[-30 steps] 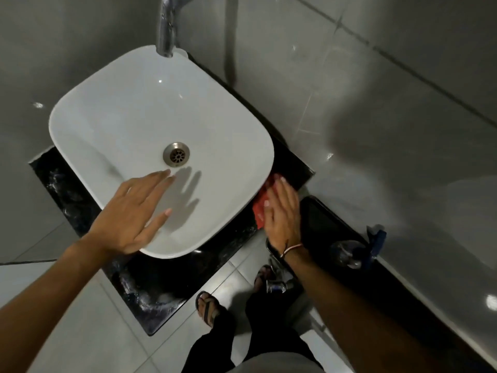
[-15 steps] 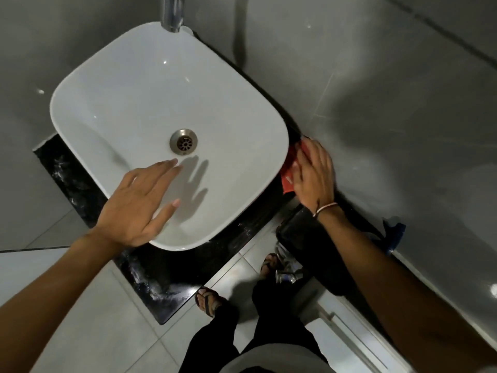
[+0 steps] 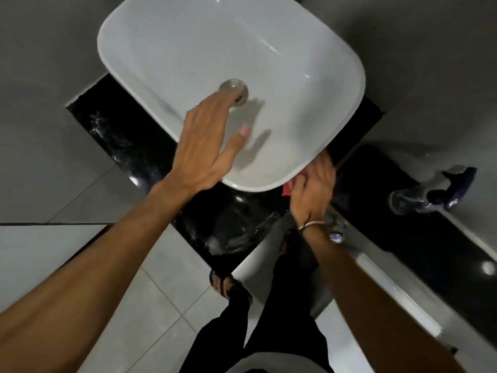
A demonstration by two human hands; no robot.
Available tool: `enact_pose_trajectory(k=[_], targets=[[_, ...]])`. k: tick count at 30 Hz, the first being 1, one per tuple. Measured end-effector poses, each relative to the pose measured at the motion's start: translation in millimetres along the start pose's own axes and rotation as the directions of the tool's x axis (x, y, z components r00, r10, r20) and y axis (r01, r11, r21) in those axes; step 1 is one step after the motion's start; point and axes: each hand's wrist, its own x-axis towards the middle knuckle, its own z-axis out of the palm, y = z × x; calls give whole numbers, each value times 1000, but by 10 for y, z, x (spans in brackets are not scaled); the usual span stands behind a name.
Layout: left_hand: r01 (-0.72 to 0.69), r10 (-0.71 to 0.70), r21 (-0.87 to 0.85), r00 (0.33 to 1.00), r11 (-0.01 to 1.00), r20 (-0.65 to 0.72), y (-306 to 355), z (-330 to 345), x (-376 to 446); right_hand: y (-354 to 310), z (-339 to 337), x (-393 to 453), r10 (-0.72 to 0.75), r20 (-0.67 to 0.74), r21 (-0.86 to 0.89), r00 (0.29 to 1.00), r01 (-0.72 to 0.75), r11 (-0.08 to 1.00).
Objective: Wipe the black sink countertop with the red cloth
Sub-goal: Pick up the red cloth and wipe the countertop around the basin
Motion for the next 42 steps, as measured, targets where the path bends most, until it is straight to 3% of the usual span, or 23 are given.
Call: enact_pose_trajectory(k=[2,7,11,14,18,21,25,29,32,37,42], targets=[[29,-41,-148,996,989,-77,42,-91,-214,-443,141,-705,11,64,1,998,-11,1000],[27,-59,-129,967,991,-248,-56,-444,-1251,-1218,264,-1763,27,208,-79,978,-10,997],[295,-335,-172,890,940,-307,5,-320,-1978,-1305,-46,-1625,59,297,95,953,-91,991],[410,-425,-122,894,904,-142,320,87,-2227,-1257,-483,-1196,-93,131,262,987,56,963],[397,-417,237,908,886,35,712,731,-2104,-1154,-917,-212,-273,-99,262,957,290,920],[424,-488,337,863,841,131,678,1047,-1901,-1127,-899,449,-343,-55,220,938,347,912],[421,-499,415,862,806,95,510,1232,-1884,-1082,-610,711,-338,132,228,932,304,925],[270,-361,437,922,858,140,290,1186,-1964,-1003,-480,639,-379,145,120,914,364,924],[20,-149,424,951,906,273,-20,1027,-2036,-960,-534,701,-447,220,137,867,426,894],[-355,189,398,897,846,398,-788,591,-1775,-951,-533,715,-569,266,147,779,550,822],[-433,271,323,856,842,440,-1731,72,-1129,-890,-490,703,-616,145,142,774,600,788]])
